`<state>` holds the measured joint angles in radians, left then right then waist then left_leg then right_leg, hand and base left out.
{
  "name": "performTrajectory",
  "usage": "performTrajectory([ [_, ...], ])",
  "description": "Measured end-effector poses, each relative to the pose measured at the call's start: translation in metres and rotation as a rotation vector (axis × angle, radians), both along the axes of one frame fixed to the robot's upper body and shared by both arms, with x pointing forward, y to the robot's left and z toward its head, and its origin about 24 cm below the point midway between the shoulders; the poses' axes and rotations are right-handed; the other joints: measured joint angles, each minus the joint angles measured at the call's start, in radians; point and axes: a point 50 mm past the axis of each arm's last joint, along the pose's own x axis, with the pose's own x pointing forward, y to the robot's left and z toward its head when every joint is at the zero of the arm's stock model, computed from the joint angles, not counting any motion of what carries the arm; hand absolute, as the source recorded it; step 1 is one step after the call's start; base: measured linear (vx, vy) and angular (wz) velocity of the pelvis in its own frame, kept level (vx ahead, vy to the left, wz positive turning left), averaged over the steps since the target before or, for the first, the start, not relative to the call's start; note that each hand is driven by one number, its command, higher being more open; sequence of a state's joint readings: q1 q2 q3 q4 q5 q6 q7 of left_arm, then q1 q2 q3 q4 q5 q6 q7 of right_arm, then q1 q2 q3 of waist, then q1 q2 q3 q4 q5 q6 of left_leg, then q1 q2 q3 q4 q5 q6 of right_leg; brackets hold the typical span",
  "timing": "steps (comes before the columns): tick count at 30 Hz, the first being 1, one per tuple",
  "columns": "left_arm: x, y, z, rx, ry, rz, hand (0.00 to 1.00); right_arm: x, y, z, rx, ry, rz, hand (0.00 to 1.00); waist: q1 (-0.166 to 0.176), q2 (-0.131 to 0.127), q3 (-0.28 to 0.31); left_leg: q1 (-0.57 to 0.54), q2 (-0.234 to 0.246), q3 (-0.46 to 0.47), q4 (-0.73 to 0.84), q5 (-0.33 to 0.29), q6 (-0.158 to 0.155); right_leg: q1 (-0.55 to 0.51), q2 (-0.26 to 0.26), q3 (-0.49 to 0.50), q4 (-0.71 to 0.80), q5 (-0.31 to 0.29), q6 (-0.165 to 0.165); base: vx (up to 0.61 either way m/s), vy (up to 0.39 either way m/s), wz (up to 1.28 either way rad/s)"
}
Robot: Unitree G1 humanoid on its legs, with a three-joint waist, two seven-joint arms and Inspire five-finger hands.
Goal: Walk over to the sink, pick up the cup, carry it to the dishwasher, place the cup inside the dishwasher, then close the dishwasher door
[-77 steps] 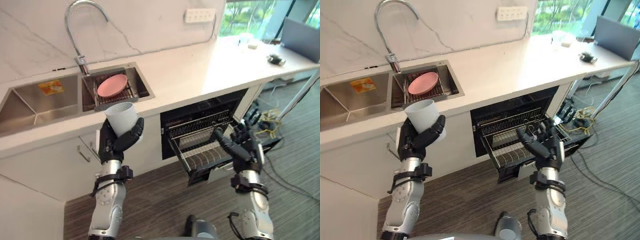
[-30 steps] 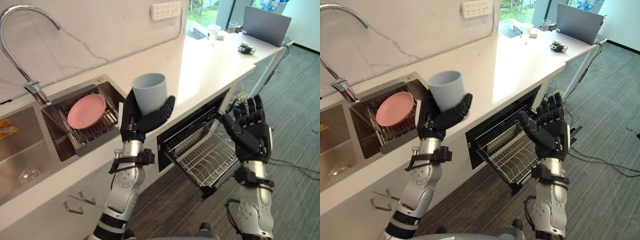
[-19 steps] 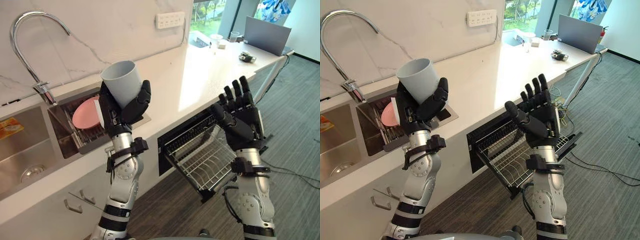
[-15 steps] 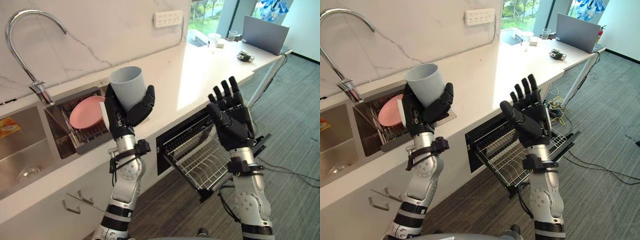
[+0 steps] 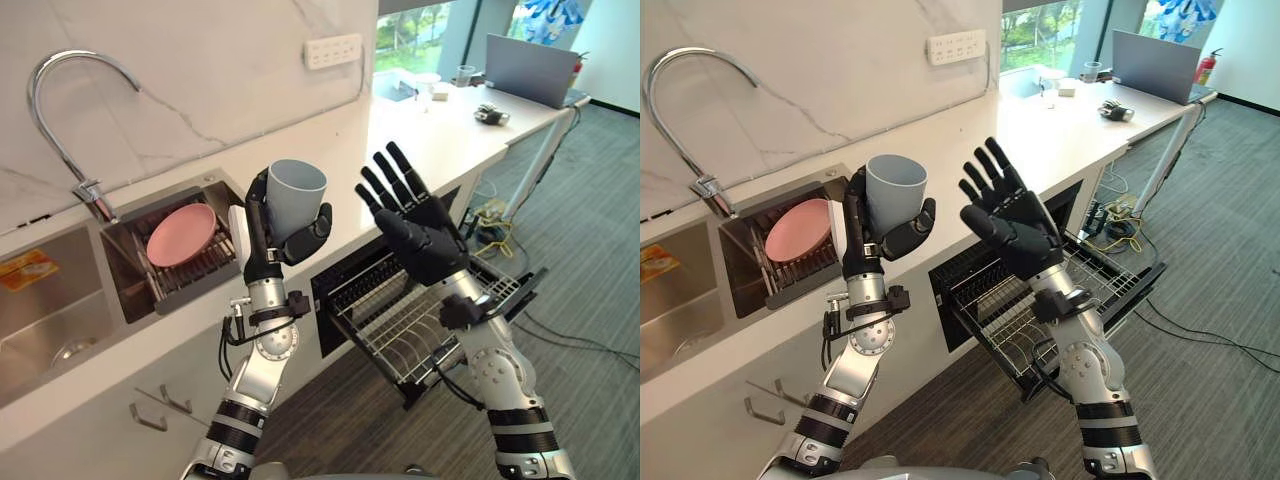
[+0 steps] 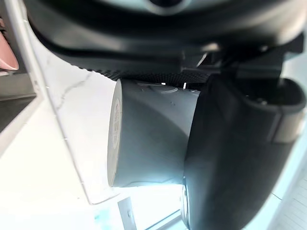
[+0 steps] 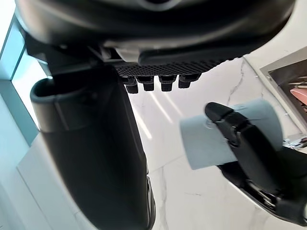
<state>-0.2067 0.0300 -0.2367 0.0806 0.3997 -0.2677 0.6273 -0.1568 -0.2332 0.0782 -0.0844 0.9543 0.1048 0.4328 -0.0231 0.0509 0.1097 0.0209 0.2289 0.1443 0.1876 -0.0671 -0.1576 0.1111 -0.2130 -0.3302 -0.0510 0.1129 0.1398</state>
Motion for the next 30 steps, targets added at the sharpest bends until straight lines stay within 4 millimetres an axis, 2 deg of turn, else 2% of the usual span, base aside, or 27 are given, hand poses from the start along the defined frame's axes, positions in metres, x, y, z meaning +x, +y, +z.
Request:
performTrajectory([
  [3,-0.001,-0.011,0.008,0.040,-0.043,-0.036,0.00,0.002,0.005,0.000,-0.045,-0.002,0.000,1.00,0.002,-0.003,-0.004,0.003,-0.043,0.000,-0.037,0.027,0.005,-0.004,-0.036,-0.006,-0.017,0.019,0.026,0.06,0.077,0.07],
  [8,-0.003,-0.023,0.019,0.053,-0.096,-0.077,0.00,0.014,0.003,0.004,-0.131,-0.012,-0.060,1.00,0.007,0.000,-0.006,0.007,-0.050,-0.015,-0.061,0.033,0.003,-0.005,-0.039,-0.018,-0.022,0.020,0.029,0.05,0.008,0.04],
  [13,-0.001,-0.038,0.033,0.080,-0.152,-0.129,0.00,0.016,0.004,0.004,-0.136,-0.004,-0.081,1.00,0.006,0.000,-0.007,0.007,-0.053,-0.025,-0.080,0.038,0.002,-0.008,-0.039,-0.026,-0.024,0.020,0.029,0.01,0.000,0.02],
  [20,-0.001,-0.042,0.032,0.085,-0.126,-0.129,0.00,0.019,0.006,0.009,-0.122,-0.005,-0.163,1.00,0.008,-0.003,-0.010,0.006,-0.053,-0.025,-0.111,0.054,-0.001,-0.022,-0.036,-0.029,-0.026,0.021,0.028,0.00,0.000,0.00],
  [25,-0.002,-0.048,0.031,0.084,-0.124,-0.151,0.00,0.023,0.015,0.017,-0.087,-0.022,-0.165,1.00,0.008,-0.007,-0.015,0.006,-0.054,-0.028,-0.117,0.056,-0.001,-0.022,-0.036,-0.035,-0.026,0.021,0.029,0.00,0.002,0.01],
  [30,-0.003,-0.048,0.031,0.085,-0.124,-0.156,0.00,0.023,0.021,0.020,-0.054,-0.018,-0.156,1.00,0.009,-0.025,-0.027,0.004,-0.057,-0.051,-0.132,0.069,0.000,-0.012,-0.036,-0.065,-0.026,0.021,0.029,-0.01,0.007,0.12],
])
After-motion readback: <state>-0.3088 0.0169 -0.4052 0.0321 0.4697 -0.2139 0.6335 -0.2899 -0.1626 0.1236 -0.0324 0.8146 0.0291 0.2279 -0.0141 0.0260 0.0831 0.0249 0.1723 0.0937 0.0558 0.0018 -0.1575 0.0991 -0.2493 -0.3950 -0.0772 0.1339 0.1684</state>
